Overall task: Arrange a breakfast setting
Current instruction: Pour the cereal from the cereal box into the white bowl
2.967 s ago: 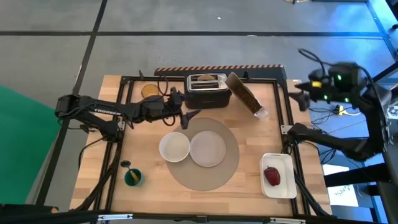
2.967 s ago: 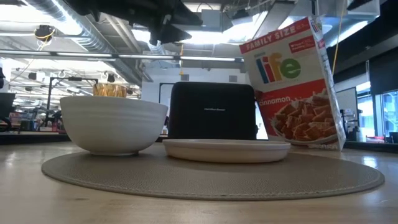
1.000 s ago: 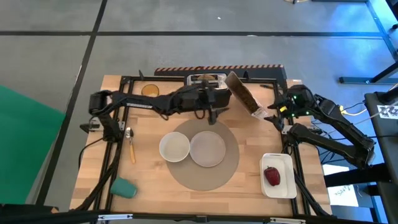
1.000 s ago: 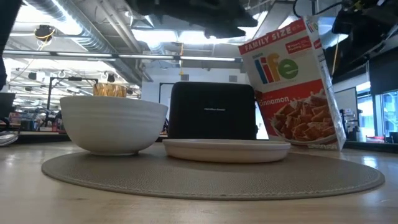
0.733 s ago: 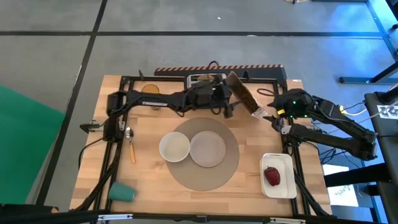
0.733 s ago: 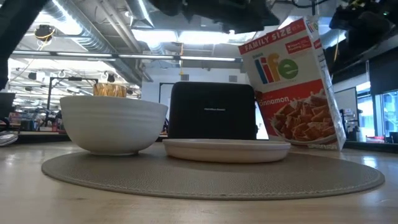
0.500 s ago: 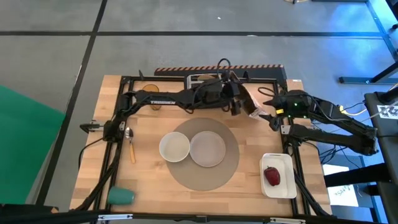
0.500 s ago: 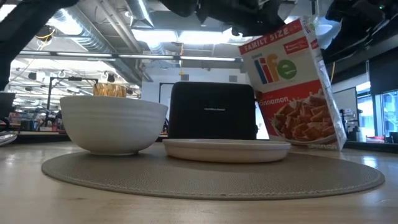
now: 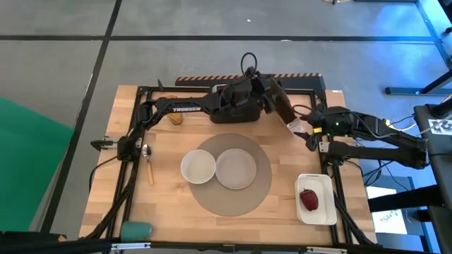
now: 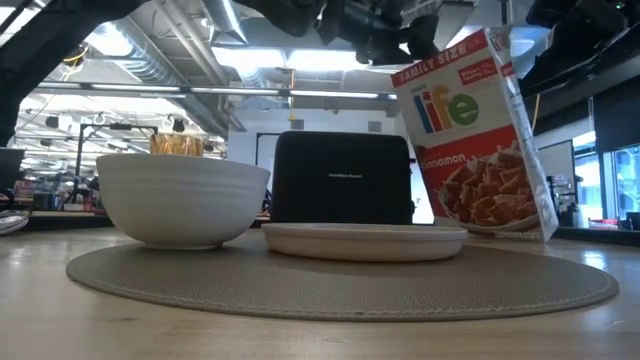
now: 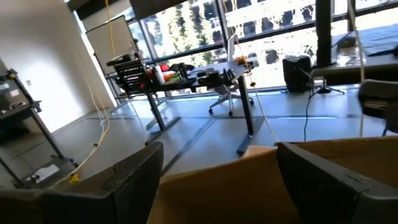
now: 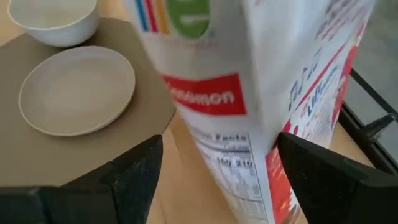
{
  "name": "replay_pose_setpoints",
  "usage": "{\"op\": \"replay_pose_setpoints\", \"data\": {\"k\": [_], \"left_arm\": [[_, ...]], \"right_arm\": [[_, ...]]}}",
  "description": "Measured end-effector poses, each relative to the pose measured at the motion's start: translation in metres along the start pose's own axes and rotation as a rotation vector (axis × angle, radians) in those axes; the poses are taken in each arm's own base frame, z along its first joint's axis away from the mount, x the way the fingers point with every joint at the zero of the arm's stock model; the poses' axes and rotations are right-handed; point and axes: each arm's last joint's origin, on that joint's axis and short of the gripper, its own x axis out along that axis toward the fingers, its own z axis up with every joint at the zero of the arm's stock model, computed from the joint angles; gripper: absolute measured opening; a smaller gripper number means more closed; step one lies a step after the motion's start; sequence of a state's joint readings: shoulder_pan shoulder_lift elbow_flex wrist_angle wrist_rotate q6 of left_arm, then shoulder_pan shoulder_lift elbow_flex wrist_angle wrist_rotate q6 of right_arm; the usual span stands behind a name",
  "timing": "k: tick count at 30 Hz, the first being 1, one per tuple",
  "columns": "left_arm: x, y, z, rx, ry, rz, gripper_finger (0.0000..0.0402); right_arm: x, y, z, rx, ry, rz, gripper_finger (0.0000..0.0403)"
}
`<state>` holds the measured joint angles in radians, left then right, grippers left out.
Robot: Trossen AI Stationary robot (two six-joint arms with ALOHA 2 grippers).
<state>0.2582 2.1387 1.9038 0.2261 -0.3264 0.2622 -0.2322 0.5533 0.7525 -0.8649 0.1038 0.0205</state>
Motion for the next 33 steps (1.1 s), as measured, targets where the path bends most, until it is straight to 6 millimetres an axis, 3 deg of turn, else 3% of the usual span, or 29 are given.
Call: {"op": "replay_pose_setpoints", "data": {"k": [11,19,22,27,33], "left_arm": [[0.003,0.008,-0.002,-0.025,0.005,0.016,0.0309],[0.002,0.007,-0.002,-0.025,0.005,0.015,0.0309],[0.002,0.007,-0.002,-0.026,0.005,0.015,0.0309],[0.001,0.001,-0.001,-0.022,0.008,-0.002,0.0309],[-0.001,-0.002,0.000,-0.022,0.004,-0.020,0.0309]], "right_arm": [[0.005,0.001,0.003,0.004,0.004,-0.134,0.0308],[0.026,0.005,0.017,0.027,-0.001,-0.105,0.0308],[0.030,0.003,0.018,0.076,0.011,-0.182,0.0308],[0.028,-0.002,0.017,0.133,-0.012,-0.362,0.0308],[0.016,-0.004,0.015,0.207,-0.075,-0.352,0.0308]]}}
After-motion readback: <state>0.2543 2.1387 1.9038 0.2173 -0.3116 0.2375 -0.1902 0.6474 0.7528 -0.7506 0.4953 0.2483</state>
